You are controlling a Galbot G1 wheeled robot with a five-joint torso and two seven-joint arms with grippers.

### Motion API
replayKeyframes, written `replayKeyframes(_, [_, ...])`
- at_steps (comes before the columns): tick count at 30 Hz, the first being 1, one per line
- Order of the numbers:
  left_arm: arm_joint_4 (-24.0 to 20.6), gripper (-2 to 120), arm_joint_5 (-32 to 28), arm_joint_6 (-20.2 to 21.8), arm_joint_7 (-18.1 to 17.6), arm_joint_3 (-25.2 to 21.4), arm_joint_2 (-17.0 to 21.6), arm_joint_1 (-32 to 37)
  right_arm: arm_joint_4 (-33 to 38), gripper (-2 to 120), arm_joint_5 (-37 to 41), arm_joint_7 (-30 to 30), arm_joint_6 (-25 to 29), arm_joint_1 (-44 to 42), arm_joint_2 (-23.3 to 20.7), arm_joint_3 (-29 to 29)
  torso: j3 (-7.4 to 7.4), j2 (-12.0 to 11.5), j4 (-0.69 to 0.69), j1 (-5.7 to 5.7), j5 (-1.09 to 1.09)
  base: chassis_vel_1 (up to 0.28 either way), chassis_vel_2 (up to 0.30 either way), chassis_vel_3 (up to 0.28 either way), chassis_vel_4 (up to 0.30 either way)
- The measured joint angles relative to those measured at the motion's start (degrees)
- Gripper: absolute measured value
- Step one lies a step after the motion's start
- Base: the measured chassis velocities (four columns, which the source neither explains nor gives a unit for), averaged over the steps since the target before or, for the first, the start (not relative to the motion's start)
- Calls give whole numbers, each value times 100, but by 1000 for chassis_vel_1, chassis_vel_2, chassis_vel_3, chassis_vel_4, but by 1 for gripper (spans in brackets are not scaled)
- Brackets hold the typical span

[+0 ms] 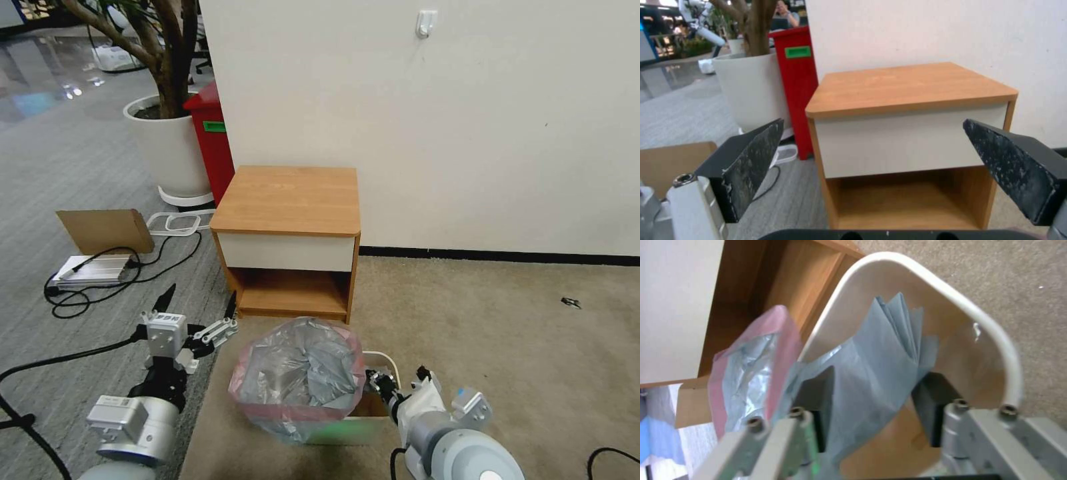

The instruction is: Pick up the garbage bag from the table and place it over the trash can.

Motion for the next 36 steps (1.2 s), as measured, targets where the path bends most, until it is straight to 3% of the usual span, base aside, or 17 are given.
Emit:
replayKeyframes(15, [0, 100, 183, 56, 125, 132, 196, -35, 743, 99, -697, 125, -44, -295, -52, 261, 0, 0, 0, 0, 0, 0, 0, 0, 0])
replayKeyframes(22, [64, 100, 433, 150, 448, 412, 391, -62, 751, 100, -930, 73, -60, -307, 16, 344, 0, 0, 0, 0, 0, 0, 0, 0, 0])
replayKeyframes(36, [663, 100, 777, 368, 498, 1405, 626, -141, 742, 100, -1165, -123, -67, -328, 81, 428, 0, 0, 0, 0, 0, 0, 0, 0, 0])
